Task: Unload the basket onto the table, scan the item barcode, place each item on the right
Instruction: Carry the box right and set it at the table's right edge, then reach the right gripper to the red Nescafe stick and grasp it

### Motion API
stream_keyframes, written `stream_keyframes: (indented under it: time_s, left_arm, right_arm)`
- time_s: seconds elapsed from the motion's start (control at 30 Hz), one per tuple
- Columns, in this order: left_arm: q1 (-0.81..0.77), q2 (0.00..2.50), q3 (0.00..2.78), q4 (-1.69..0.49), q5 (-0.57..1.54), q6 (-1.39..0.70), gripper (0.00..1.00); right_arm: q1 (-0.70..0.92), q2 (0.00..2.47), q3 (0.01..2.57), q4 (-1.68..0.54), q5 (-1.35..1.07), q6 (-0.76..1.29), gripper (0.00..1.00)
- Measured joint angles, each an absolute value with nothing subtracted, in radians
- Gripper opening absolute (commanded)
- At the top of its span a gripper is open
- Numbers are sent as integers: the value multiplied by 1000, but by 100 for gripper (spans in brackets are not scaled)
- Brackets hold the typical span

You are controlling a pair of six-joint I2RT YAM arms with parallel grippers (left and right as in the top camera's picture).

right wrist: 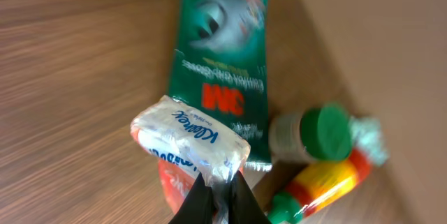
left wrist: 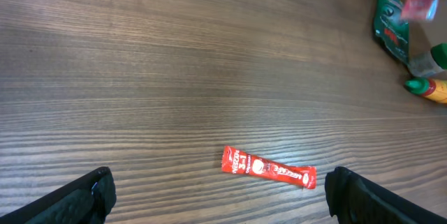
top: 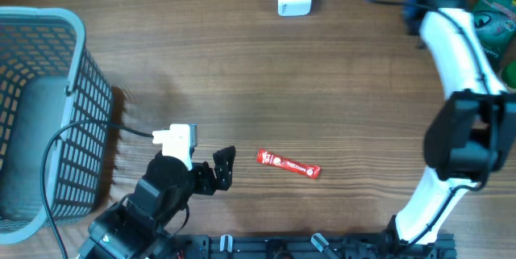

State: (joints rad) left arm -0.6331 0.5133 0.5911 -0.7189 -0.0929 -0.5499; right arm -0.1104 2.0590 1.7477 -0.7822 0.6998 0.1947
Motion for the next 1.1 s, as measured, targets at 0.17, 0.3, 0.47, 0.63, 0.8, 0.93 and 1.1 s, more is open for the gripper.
stream_keyframes:
  time_s: [0.17, 0.3, 0.47, 0.63, 0.8, 0.93, 1.1]
  left_arm:
    - [-633, 513, 591, -719, -93, -550, 100]
    - [-633, 513, 591, -719, -93, -550, 100]
    - [-633, 513, 591, -719, -93, -550, 100]
    - [-633, 513, 591, -719, -93, -550, 100]
    - [-633, 513, 591, -719, -93, -550, 100]
    - [-633, 513, 591, -719, -93, -550, 100]
    - [-633, 513, 591, -718, -93, -550, 100]
  right_arm:
    - [-286, 2059, 1699, -785, 517, 319, 27]
    - [-347, 2059, 1691, -802, 453, 347, 100]
    - [-350, 2033, 1690, -873, 305, 352, 100]
    - [-273, 1803, 1689, -994, 52, 353, 100]
    - [-67, 1598, 1691, -1156, -248, 142, 100]
    - [178, 1593, 1637, -1314, -398, -56, 100]
    - [407, 1603, 1345, -1212, -442, -79, 100]
